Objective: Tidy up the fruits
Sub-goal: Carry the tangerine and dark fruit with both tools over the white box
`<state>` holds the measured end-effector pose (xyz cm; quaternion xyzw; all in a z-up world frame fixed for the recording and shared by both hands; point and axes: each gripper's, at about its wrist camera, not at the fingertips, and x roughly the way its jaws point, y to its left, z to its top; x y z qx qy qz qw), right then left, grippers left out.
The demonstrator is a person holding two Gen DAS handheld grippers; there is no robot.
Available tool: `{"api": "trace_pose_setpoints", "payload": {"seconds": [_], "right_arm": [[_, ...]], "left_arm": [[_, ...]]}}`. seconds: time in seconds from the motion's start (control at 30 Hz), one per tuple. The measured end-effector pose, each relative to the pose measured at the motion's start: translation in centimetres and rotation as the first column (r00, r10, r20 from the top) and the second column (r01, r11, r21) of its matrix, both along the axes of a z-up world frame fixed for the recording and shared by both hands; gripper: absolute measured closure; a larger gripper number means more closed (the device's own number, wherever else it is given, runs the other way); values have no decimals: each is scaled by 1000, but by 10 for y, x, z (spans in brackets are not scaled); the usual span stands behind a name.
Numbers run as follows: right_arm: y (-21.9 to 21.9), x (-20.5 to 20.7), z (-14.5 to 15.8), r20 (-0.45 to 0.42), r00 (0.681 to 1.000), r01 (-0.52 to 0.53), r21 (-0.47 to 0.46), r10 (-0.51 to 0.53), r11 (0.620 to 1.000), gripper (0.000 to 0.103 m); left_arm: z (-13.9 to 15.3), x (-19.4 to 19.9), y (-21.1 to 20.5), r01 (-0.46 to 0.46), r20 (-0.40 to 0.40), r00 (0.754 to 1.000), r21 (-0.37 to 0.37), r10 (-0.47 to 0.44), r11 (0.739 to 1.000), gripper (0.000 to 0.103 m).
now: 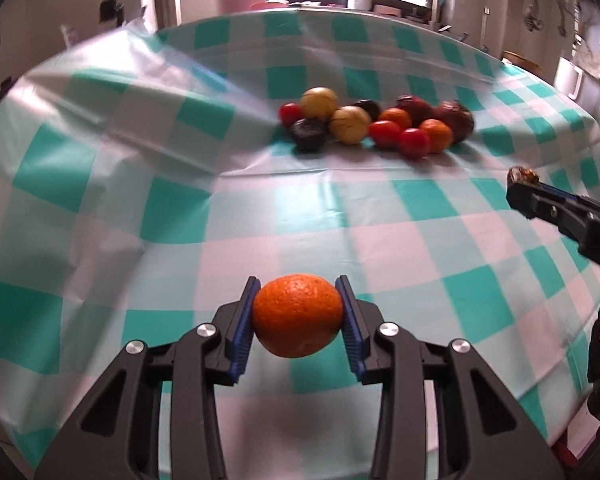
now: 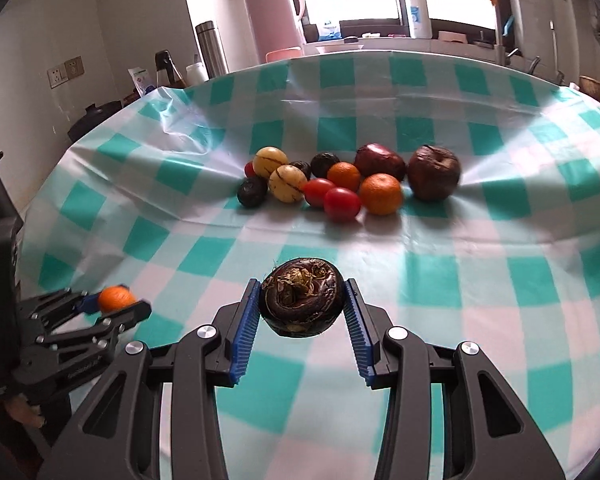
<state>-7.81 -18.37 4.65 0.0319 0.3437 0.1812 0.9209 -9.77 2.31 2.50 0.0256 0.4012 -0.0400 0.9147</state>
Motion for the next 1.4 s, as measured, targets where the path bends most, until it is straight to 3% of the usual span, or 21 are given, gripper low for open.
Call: {"api": "trace_pose_setpoints", "payload": {"seconds": [0.4, 0.8, 1.0, 1.1, 1.4], "right_arm": [[-81, -76, 5, 42, 995, 93, 47, -95, 995, 61], [-177, -142, -13, 33, 967, 251, 84, -255, 964, 61], [-224, -172, -30, -3, 937, 349, 100, -350, 932, 61], [-249, -188, -40, -24, 914, 404, 116, -405, 907, 61], [-301, -225, -66, -73, 847, 532, 117, -527, 838, 61]], "left_arm": [[12, -27, -68, 132, 15, 991, 47, -133, 990, 64], [23, -51, -148, 295, 21, 954, 98, -298, 950, 64], [18, -71, -201, 420, 6, 906, 129, -424, 899, 64], [13, -84, -228, 493, -13, 868, 132, -496, 860, 64], [-2, -128, -308, 706, -85, 708, 105, -701, 700, 64]]}}
